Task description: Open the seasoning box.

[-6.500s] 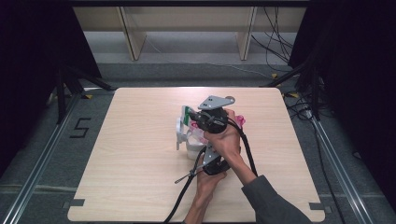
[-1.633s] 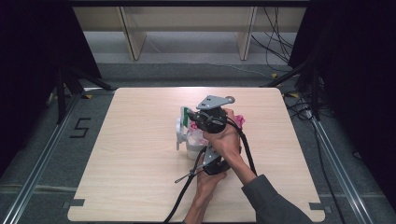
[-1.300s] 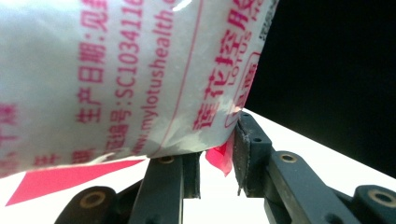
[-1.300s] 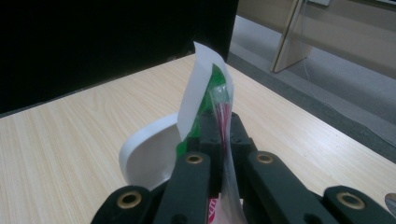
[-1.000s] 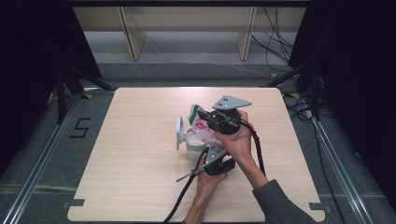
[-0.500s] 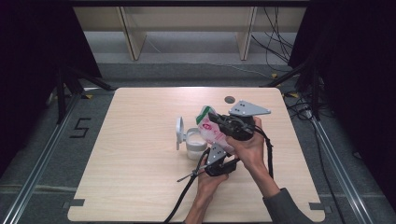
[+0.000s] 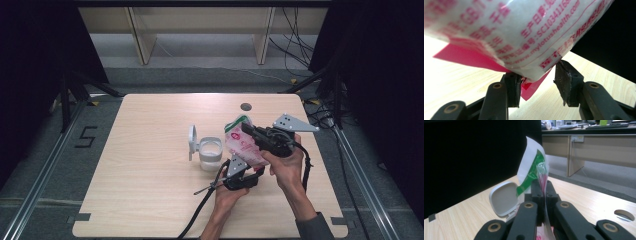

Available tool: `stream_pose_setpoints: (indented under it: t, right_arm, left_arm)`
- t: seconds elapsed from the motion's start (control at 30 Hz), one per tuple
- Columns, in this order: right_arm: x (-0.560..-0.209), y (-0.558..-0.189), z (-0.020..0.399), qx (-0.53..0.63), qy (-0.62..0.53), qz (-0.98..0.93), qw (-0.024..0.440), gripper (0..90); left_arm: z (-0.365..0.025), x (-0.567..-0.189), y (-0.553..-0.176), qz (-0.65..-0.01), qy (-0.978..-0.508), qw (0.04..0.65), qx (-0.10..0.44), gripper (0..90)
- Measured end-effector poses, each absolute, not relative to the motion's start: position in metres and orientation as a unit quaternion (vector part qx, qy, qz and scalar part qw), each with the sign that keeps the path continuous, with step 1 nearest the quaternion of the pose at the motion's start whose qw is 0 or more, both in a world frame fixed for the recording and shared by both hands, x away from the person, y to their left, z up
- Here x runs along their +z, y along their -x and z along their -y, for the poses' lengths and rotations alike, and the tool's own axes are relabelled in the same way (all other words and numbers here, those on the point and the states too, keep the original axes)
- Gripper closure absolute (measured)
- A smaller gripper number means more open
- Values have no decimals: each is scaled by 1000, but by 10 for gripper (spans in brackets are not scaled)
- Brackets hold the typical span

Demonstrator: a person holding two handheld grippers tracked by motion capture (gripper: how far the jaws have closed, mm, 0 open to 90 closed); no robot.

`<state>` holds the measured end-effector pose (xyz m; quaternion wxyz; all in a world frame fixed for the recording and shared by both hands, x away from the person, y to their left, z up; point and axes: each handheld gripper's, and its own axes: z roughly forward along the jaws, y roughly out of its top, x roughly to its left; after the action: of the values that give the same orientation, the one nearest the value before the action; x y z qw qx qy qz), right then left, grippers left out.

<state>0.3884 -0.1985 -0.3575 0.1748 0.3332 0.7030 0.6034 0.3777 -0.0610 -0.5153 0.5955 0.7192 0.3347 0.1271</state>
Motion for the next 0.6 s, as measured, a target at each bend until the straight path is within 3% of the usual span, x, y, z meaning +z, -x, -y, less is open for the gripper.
stream_pose_setpoints:
  t: [0.6]
  right_arm:
    - [-373, -395, 217, 614, -362, -683, 159, 900]
  left_arm:
    - [51, -516, -383, -341, -736, 574, 111, 395]
